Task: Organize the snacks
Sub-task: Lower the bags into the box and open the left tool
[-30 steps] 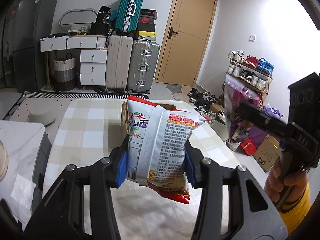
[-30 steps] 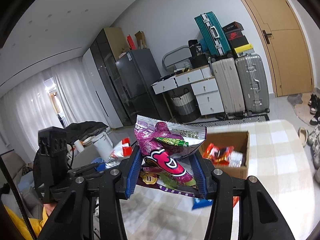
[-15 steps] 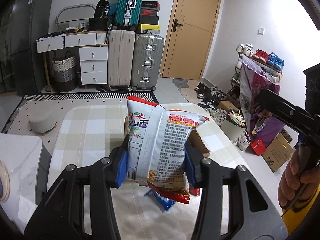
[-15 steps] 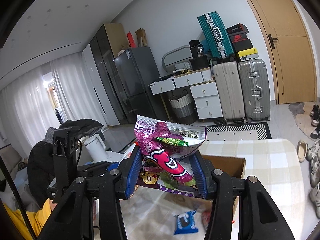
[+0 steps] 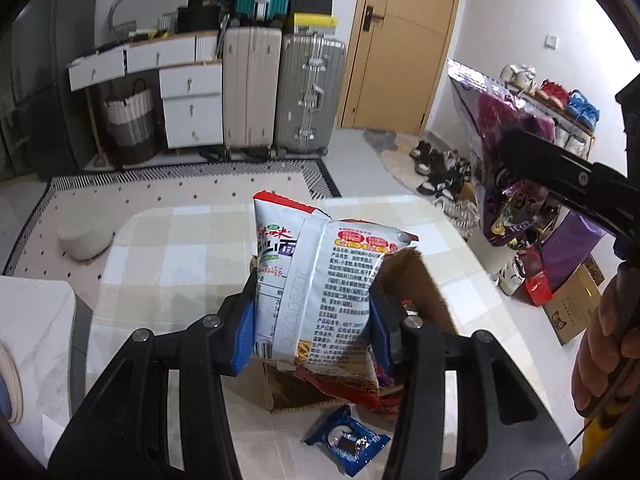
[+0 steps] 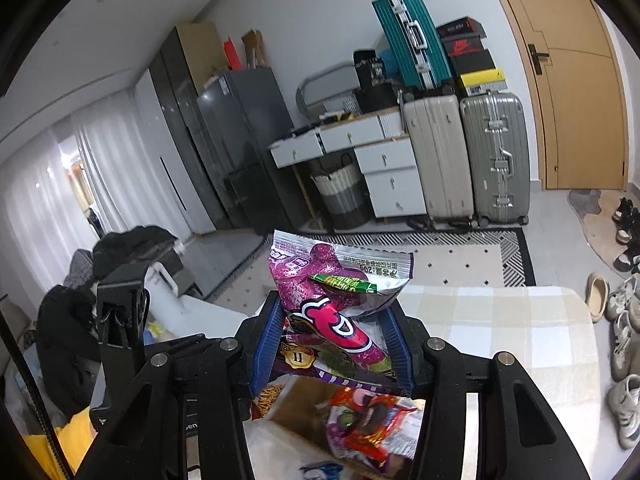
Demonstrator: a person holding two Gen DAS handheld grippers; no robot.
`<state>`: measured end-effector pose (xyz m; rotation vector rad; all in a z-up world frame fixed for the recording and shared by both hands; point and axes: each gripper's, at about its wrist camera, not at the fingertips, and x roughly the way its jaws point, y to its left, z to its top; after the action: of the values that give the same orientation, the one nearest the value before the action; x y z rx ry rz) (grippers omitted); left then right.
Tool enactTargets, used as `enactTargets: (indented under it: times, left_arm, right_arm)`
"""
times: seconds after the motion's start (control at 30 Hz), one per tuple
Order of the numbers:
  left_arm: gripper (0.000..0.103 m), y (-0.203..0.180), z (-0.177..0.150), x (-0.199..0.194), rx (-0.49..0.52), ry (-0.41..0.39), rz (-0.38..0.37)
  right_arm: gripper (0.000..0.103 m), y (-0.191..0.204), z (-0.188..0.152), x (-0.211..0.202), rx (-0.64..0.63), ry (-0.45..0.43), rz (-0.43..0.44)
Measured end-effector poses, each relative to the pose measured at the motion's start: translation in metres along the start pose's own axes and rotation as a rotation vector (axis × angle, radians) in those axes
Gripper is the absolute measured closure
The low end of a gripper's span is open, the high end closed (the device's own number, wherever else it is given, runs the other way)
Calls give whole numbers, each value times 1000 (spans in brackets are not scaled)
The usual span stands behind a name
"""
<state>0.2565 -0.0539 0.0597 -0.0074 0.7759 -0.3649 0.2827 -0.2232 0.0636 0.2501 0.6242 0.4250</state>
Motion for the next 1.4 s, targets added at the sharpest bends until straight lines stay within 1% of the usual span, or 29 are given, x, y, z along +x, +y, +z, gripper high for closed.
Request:
enactTargets:
  times: [0.17,0.33,0.43,0.7,0.73,0.8,0.87,0.9,0.97,1.1,1.13,1.23,1.3,1.4]
  left_arm:
    - [60,2,1,57,-10,79,-4]
    - [60,5,-7,92,-28,109,-10]
    - [60,7,-12,106,-30,122,-18]
    - [59,19,-5,127,-28,113,-41]
    - [59,21,-5,128,-27,115,-37]
    - [53,24,-6,128,-26,113,-29]
    - [25,24,-7,126,-12,105,12]
    - [23,25,-6,124,-12,92,11]
    - [23,29,-6,118,-26,71,-11]
    - [23,37,-6,111,-44,70,1]
    - [23,37,-9,103,-44,68,6]
    - [23,39,-14,89,-42,37,63]
    - [22,42,-16,82,-51,25,68]
    - [22,46,-18,75,-54,31,82]
  right_arm:
    - [54,-26,-17,40,48,107,-16]
    - [54,-49,-35,67,78,178,-25]
    - [54,-56,-41,77,82,203,-28]
    - [54,-67,-50,88,105,215,-24]
    - [54,-68,-50,89,104,219,-26]
    - [54,-66,-52,89,104,223,-28]
    - [54,-64,-52,90,109,231,-24]
    - [54,-65,-52,90,114,231,-25]
    - [54,-63,-53,92,113,240,-25]
    - [54,-58,-55,91,102,254,-35]
    - [54,-58,-55,92,103,256,-38]
    - [54,-56,-56,95,109,264,-41]
    - [54,-50,-58,98,97,274,-55]
    - [54,-47,-59,100,81,291,-69]
